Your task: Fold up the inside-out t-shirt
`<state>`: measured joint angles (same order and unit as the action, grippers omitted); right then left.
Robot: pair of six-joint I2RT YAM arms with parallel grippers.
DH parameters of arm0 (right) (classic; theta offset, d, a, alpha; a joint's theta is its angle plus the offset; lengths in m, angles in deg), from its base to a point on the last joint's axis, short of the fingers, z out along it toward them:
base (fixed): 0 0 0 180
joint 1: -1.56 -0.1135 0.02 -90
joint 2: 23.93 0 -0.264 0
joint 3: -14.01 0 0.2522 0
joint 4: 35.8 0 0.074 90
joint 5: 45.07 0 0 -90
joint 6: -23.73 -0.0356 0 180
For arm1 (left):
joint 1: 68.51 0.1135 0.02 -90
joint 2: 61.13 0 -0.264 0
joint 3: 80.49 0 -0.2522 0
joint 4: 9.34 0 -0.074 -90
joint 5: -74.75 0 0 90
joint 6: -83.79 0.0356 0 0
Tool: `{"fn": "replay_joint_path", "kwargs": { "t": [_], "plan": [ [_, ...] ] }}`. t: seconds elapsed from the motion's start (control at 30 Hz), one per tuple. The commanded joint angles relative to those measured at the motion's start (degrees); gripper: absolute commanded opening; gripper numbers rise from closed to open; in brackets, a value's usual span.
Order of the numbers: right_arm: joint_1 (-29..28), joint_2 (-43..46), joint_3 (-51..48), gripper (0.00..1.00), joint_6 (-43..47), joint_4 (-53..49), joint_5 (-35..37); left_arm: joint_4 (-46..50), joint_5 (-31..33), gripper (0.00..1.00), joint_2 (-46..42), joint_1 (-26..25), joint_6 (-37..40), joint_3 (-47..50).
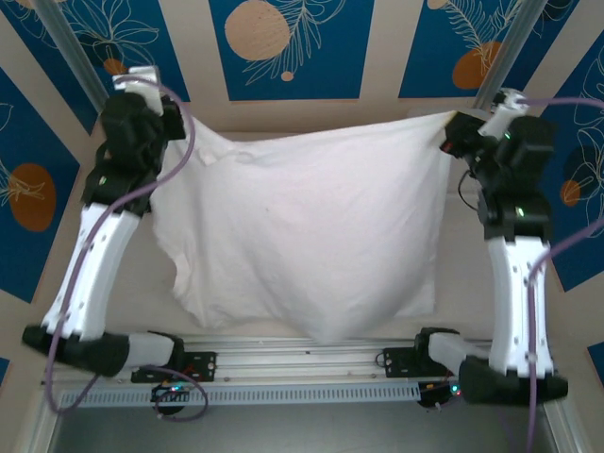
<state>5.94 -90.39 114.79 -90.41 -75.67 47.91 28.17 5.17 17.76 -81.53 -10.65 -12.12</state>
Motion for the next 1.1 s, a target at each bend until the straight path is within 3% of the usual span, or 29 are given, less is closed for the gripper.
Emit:
{"fn": "replay_joint_path", "kwargs": {
  "t": [0.0,0.13,0.3,0.5,0.8,1.07],
  "plan": [
    [-0.91,-5.37,3.34,0.00,3.26,6.72,0.17,-0.59,-5.98,0.00,4.16,3.65,-1.66,-7.52],
    [-1.15,-12.04,7.01,0.00,4.20,7.83,-1.31,0.08,-7.91,0.00,9.22,4.66,-0.28,-13.91],
    [-1.57,-11.73,8.38,0.00,5.41,7.33,-1.38,-1.53,-8.48,0.00,5.71,4.68,0.40,-13.49],
    [-1.60,-3.74,7.98,0.00,6.12,4.51,-1.00,-2.86,-10.23,0.00,-6.53,4.68,-1.01,-9.72],
    [-1.60,14.11,9.68,0.00,7.83,-2.10,3.67,-4.55,-18.50,0.00,-23.78,4.73,-7.12,-9.62],
    [-1.57,18.19,19.88,0.00,12.33,-7.95,7.71,-5.38,-19.77,0.00,-26.69,4.72,-7.84,-13.43]
  ]
}}
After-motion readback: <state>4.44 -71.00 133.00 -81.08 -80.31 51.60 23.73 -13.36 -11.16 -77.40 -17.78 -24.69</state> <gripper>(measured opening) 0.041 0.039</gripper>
